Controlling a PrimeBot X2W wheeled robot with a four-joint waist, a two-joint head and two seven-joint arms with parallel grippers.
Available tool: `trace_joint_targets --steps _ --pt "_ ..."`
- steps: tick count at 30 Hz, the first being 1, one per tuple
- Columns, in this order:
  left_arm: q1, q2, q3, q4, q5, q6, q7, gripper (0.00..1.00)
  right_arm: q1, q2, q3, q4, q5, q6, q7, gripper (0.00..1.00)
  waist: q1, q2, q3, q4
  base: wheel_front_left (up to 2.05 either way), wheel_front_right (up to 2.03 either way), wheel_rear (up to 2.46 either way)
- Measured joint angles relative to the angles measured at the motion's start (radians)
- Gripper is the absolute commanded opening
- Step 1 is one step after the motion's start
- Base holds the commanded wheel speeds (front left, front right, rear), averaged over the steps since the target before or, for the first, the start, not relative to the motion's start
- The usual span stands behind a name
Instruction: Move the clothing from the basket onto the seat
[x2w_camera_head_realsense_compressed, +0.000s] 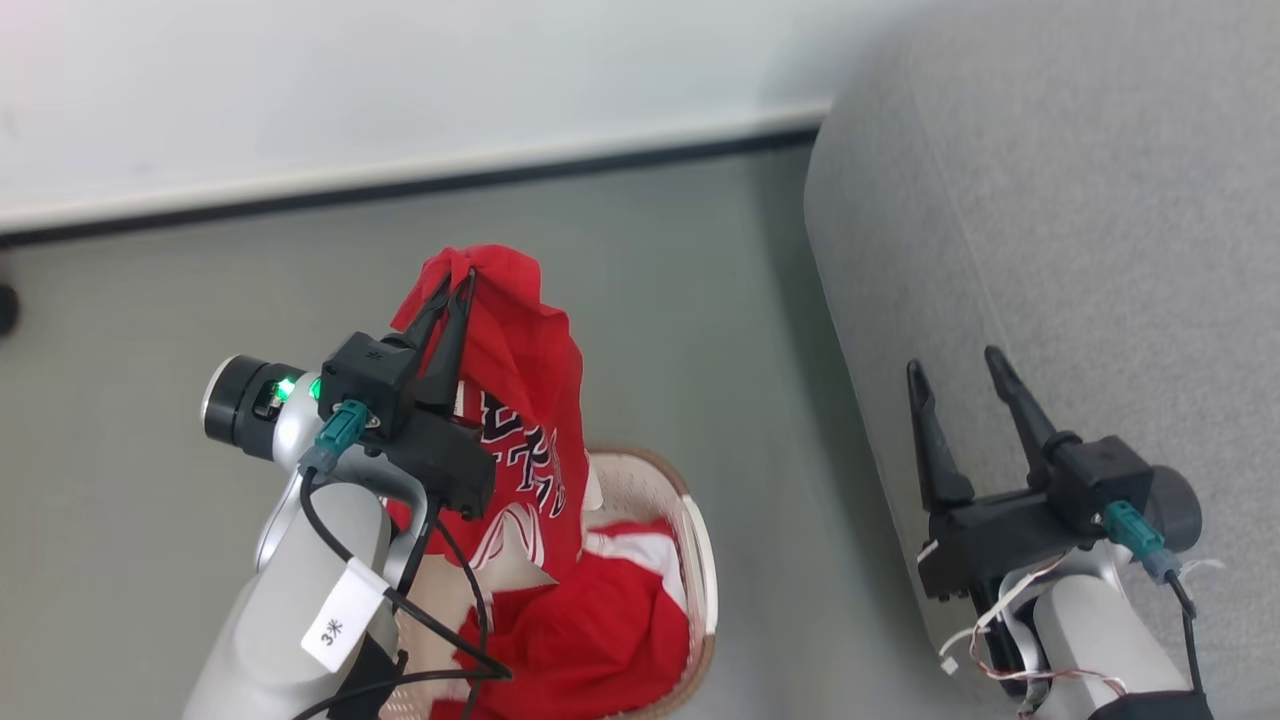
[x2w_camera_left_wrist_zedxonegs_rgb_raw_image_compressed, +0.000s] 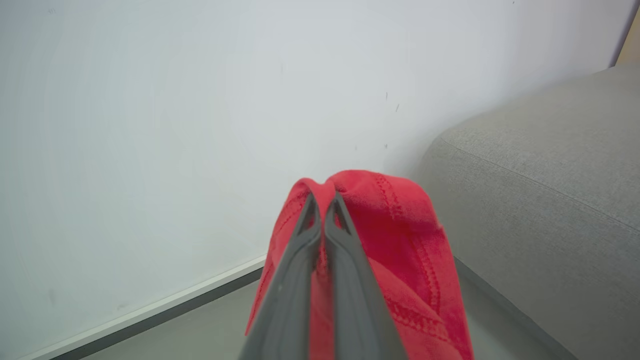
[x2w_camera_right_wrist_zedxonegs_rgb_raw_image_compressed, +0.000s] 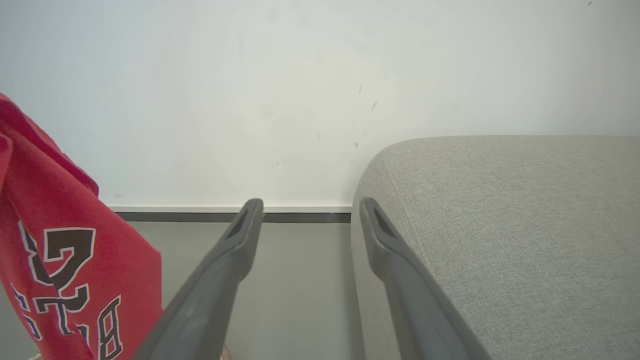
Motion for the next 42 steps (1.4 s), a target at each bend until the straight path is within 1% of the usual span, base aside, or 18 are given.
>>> trace_joint_targets --steps 8,14,20,22,27,31,35,42 --pt "-0.001 -0.002 -0.02 -0.006 -0.017 -0.009 0.0 0.0 0.041 -0.001 0.017 0.043 0.0 0.03 0.0 1.0 0.0001 -0.0001 -0.122 0.015 0.0 0.0 0.0" --pt "-0.002 -0.008 -0.048 0.028 -0.027 -0.017 0.002 0.0 0.078 -0.001 0.043 0.074 -0.002 0.05 0.0 1.0 0.0 0.0 -0.212 0.022 0.0 0.0 0.0" --pt "-0.009 -0.011 -0.07 0.069 -0.04 -0.018 0.03 0.0 0.102 -0.001 0.079 0.108 -0.012 0.074 0.0 1.0 0.0001 0.0 -0.303 0.027 0.0 0.0 0.0" --pt "-0.009 -0.012 -0.074 0.069 -0.05 -0.018 0.038 0.0 0.109 -0.001 0.093 0.11 -0.012 0.077 0.0 1.0 0.0001 0.0 -0.332 0.028 0.0 0.0 0.0" --pt "-0.009 -0.016 -0.084 0.04 -0.061 -0.018 0.05 0.0 0.113 0.002 0.133 0.12 -0.02 0.097 0.0 1.0 0.0 0.0 -0.392 0.03 0.0 0.0 0.0" --pt "-0.009 -0.017 -0.099 0.015 -0.069 -0.018 0.065 0.0 0.089 0.006 0.17 0.131 -0.02 0.11 0.0 1.0 0.0001 0.0 -0.421 0.032 0.0 0.0 0.0" --pt "-0.012 -0.018 -0.114 0.006 -0.08 -0.016 0.091 0.0 0.046 0.019 0.22 0.144 -0.019 0.115 0.0 1.0 0.0001 0.0001 -0.429 0.039 0.0 0.0 0.0" --pt "-0.043 -0.018 -0.163 0.001 -0.114 0.019 0.129 0.0 -0.007 0.034 0.318 0.204 -0.009 0.119 0.0 1.0 0.0003 0.0001 -0.421 0.052 0.0 0.0 0.0"
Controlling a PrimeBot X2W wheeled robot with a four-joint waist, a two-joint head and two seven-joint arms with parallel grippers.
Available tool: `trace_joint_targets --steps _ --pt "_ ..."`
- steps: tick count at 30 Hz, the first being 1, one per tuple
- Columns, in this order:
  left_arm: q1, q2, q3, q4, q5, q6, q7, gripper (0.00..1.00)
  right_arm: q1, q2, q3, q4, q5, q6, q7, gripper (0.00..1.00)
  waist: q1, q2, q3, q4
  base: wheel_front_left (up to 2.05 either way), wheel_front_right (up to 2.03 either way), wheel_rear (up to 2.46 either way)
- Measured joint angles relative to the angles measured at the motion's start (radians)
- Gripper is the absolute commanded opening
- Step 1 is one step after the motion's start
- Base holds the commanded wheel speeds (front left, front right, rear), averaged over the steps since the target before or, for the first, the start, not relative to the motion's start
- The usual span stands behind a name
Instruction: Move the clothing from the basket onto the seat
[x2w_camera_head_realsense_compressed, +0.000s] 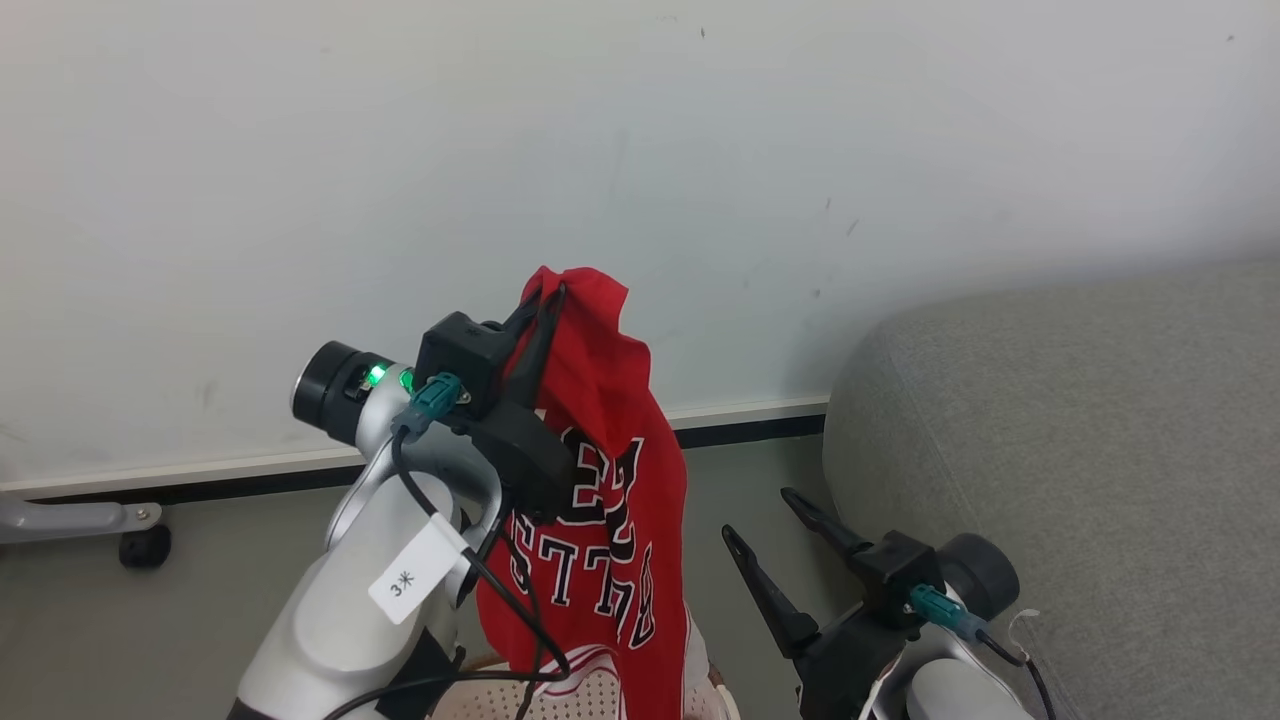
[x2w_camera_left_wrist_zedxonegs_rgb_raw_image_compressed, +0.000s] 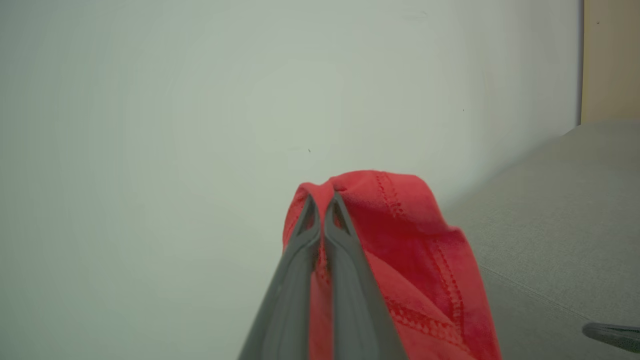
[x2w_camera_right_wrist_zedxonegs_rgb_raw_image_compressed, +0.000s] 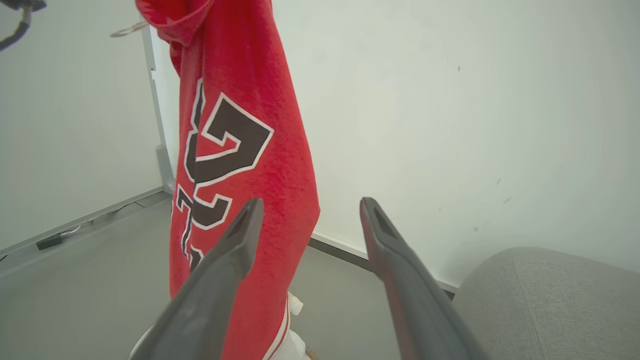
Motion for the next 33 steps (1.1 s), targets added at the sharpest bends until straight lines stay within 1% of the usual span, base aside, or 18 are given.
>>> trace_joint_targets --steps 5,6,8,12,19,20,26,27,28,29,31,33 --pt "-0.03 -0.001 -0.06 -0.017 -0.029 0.018 0.026 0.0 -0.041 0.002 0.059 0.061 0.027 0.0 0.0 1.0 0.0 0.0 0.009 0.005 0.0 0.0 0.0" --pt "-0.03 -0.001 -0.06 -0.017 -0.029 0.018 0.026 0.0 -0.041 0.002 0.059 0.061 0.027 0.0 0.0 1.0 0.0 0.0 0.009 0.005 0.0 0.0 0.0" --pt "-0.045 0.0 -0.097 -0.026 -0.055 0.021 0.04 0.0 -0.059 0.002 0.078 0.087 0.035 0.0 0.0 1.0 0.0 0.0 0.012 0.009 0.0 0.0 0.0" --pt "-0.075 -0.001 -0.141 -0.035 -0.074 0.04 0.055 0.0 -0.1 0.002 0.119 0.133 0.055 0.0 0.0 1.0 0.0 0.0 0.02 0.014 0.0 0.0 0.0" --pt "-0.115 -0.001 -0.24 -0.064 -0.141 0.071 0.075 0.0 -0.147 0.002 0.208 0.154 0.145 0.001 0.0 1.0 0.0 0.0 0.028 0.022 0.0 0.0 0.0" --pt "-0.124 -0.001 -0.275 -0.074 -0.17 0.081 0.077 0.0 -0.163 0.002 0.224 0.172 0.167 0.001 0.0 1.0 0.0 0.0 0.03 0.026 0.0 0.0 0.0" --pt "-0.14 0.0 -0.35 -0.115 -0.229 0.104 0.084 0.0 -0.207 0.002 0.255 0.235 0.207 0.0 0.0 1.0 0.0 0.0 0.035 0.046 0.0 0.0 0.0" --pt "-0.142 0.0 -0.358 -0.121 -0.241 0.107 0.085 0.0 -0.213 0.002 0.259 0.246 0.215 0.0 0.0 0.63 0.0 0.0 0.036 0.05 0.0 0.0 0.0" --pt "-0.143 -0.001 -0.365 -0.126 -0.248 0.11 0.085 0.0 -0.22 0.002 0.262 0.255 0.222 -0.001 0.0 0.34 0.0 0.0 0.037 0.054 0.0 0.0 0.0" --pt "-0.143 -0.001 -0.368 -0.129 -0.253 0.114 0.085 0.0 -0.228 0.002 0.266 0.263 0.226 -0.002 0.0 0.0 0.0 0.0 0.038 0.058 0.0 0.0 0.0" --pt "-0.144 0.0 -0.365 -0.128 -0.257 0.12 0.09 0.0 -0.238 0.002 0.271 0.274 0.236 -0.009 0.0 0.0 0.0 0.0 0.039 0.066 0.0 0.0 0.0" --pt "-0.143 0.0 -0.355 -0.121 -0.258 0.128 0.092 0.0 -0.25 0.002 0.273 0.283 0.248 -0.009 0.0 0.0 0.0 0.0 0.041 0.071 0.0 0.0 0.0"
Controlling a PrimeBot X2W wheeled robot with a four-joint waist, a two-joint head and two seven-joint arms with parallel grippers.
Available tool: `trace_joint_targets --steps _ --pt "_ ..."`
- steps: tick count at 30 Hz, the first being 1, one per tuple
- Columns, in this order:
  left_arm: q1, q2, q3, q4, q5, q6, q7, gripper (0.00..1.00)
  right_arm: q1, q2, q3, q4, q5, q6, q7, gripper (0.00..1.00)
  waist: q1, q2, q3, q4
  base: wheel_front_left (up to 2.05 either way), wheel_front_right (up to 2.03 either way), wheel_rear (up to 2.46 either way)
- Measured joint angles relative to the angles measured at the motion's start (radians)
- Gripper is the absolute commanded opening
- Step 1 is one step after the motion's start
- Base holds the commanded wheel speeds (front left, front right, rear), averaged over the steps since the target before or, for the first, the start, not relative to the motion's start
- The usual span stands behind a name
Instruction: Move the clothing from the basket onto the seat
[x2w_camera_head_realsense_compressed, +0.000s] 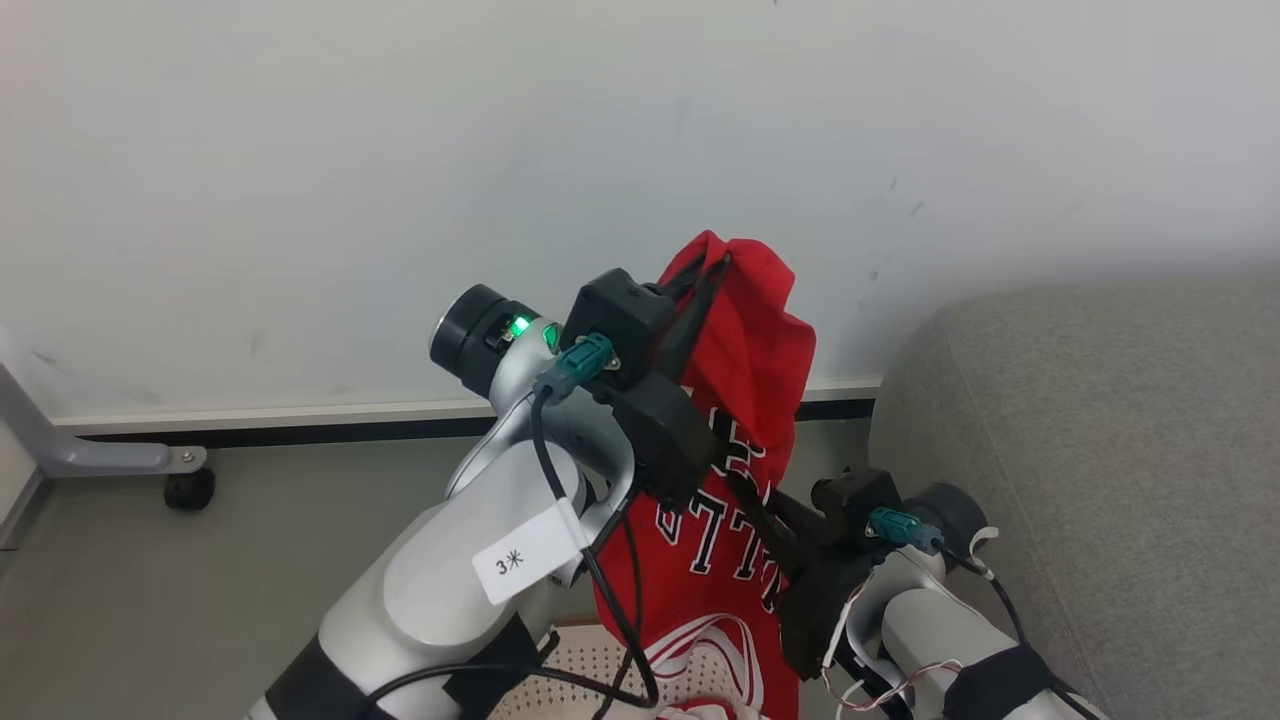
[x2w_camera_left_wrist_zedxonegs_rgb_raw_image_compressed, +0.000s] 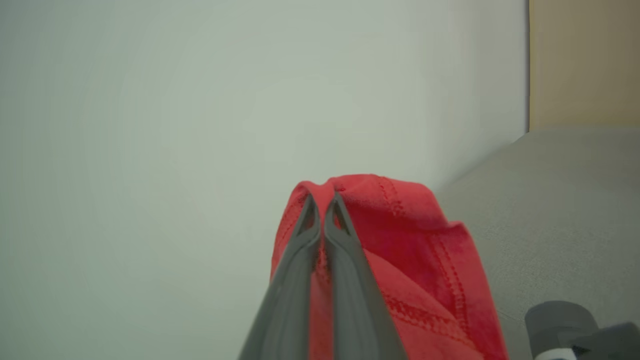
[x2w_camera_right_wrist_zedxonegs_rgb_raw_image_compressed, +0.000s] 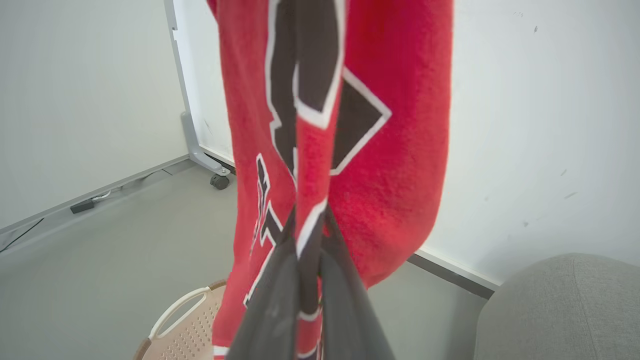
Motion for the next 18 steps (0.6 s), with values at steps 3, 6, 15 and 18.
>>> trace_joint_targets --steps 3,6,15,18 --pt "0.002 -0.001 0.029 0.021 -0.003 0.011 0.0 0.0 -0.011 0.0 -0.003 0.015 0.011 0.0 0.0 0.0 0.0 0.0 0.002 0.002 0.0 0.0 0.0" --pt "0.012 0.001 0.066 0.042 -0.008 0.022 -0.01 0.07 -0.025 0.001 -0.009 0.027 0.026 0.0 0.0 0.0 0.0 0.0 0.003 -0.005 0.0 0.0 0.0" --pt "0.095 0.046 0.136 0.1 -0.05 0.043 -0.063 1.0 -0.08 -0.002 -0.063 0.056 0.034 0.001 0.0 0.0 0.0 0.0 0.005 -0.05 0.0 0.0 0.0" --pt "0.122 0.051 0.147 0.115 -0.056 0.047 -0.081 1.0 -0.086 -0.023 -0.084 0.055 0.035 0.002 0.0 0.0 0.0 0.0 0.004 -0.069 0.0 0.0 0.0"
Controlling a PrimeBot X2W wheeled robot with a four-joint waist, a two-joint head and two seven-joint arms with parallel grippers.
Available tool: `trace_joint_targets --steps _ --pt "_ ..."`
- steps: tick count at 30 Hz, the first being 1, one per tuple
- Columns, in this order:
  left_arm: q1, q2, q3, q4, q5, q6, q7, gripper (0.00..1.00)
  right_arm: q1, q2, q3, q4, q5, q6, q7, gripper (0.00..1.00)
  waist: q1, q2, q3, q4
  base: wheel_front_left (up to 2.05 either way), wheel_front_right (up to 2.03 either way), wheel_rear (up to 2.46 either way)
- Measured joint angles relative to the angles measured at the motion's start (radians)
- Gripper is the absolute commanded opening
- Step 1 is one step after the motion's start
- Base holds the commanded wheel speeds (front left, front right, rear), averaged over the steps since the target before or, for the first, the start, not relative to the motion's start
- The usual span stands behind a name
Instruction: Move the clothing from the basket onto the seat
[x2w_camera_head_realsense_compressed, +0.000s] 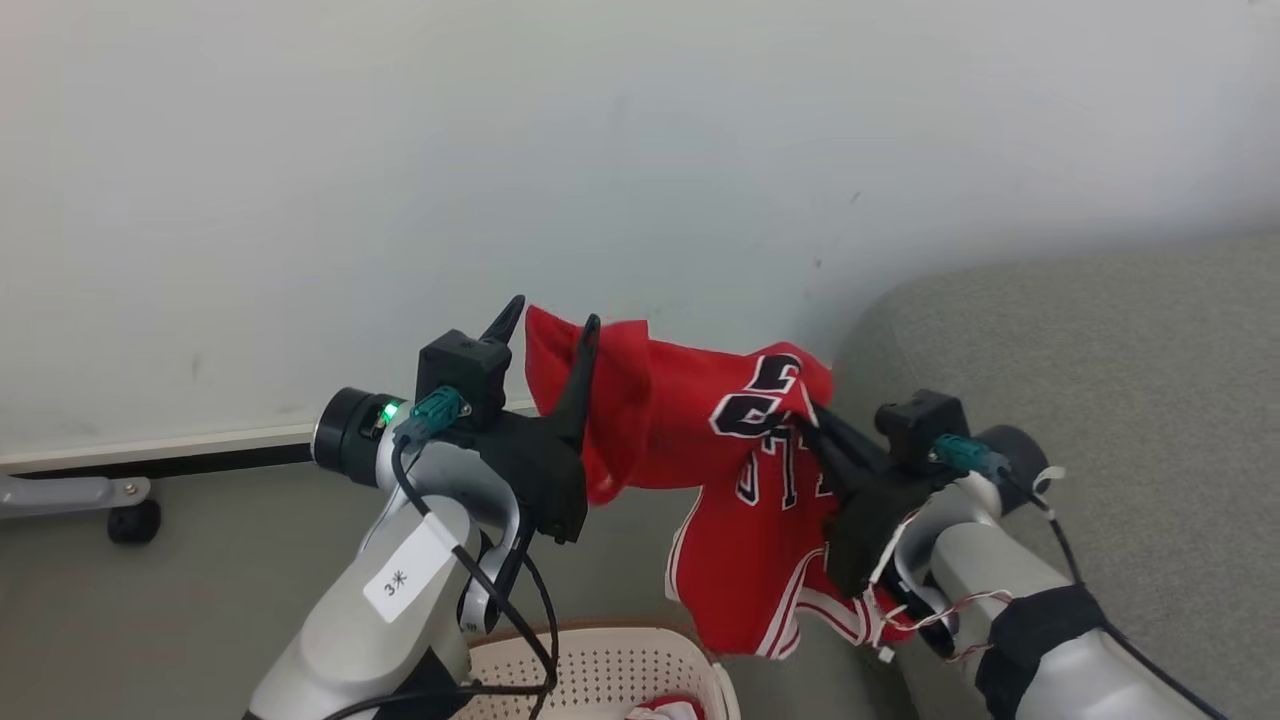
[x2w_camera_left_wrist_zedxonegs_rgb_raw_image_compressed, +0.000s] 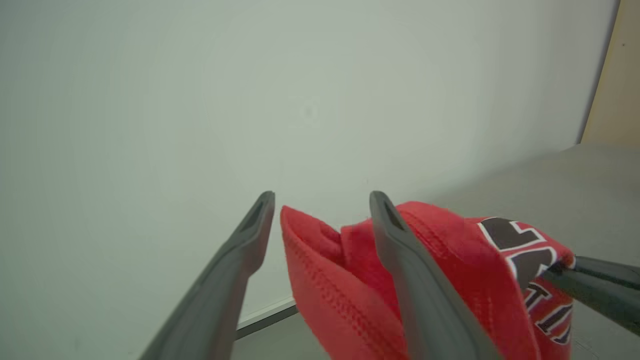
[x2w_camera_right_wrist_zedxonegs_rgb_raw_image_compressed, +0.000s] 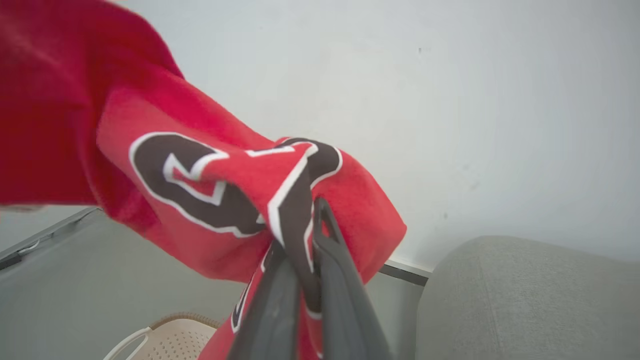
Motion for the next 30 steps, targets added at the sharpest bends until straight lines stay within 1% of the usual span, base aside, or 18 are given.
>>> trace_joint_targets --steps 4,8,15,22,25,30 --pt "0.043 0.004 0.009 0.015 -0.007 0.0 -0.026 1.0 -0.005 -0.046 -0.033 -0.005 0.007 0.0 0.0 0.0 -0.0001 0.0 -0.002 -0.027 0.0 0.0 0.0" --pt "0.088 0.003 0.01 0.019 -0.022 -0.001 -0.052 1.0 -0.006 -0.077 -0.048 -0.025 0.007 0.0 0.0 0.0 -0.0001 0.0 -0.005 -0.056 0.0 0.0 0.0" --pt "0.165 0.002 0.001 0.028 -0.045 -0.019 -0.087 1.0 0.0 -0.132 -0.057 -0.066 -0.006 -0.002 0.0 0.0 -0.0001 0.0 -0.009 -0.116 0.0 0.0 0.0" --pt "0.221 -0.014 -0.03 0.018 -0.045 -0.038 -0.106 1.0 0.05 -0.198 -0.063 -0.128 -0.023 -0.003 0.0 0.0 -0.0001 0.0 -0.014 -0.186 0.0 0.0 0.0" --pt "0.241 -0.021 -0.037 0.011 -0.045 -0.044 -0.114 1.0 0.063 -0.215 -0.066 -0.157 -0.037 -0.011 0.0 0.0 -0.0001 0.0 -0.015 -0.216 0.0 0.0 0.0" --pt "0.268 -0.029 -0.052 -0.006 -0.046 -0.044 -0.123 1.0 0.076 -0.233 -0.069 -0.204 -0.04 -0.012 0.0 0.0 -0.0001 0.0 -0.016 -0.266 0.0 0.0 0.0"
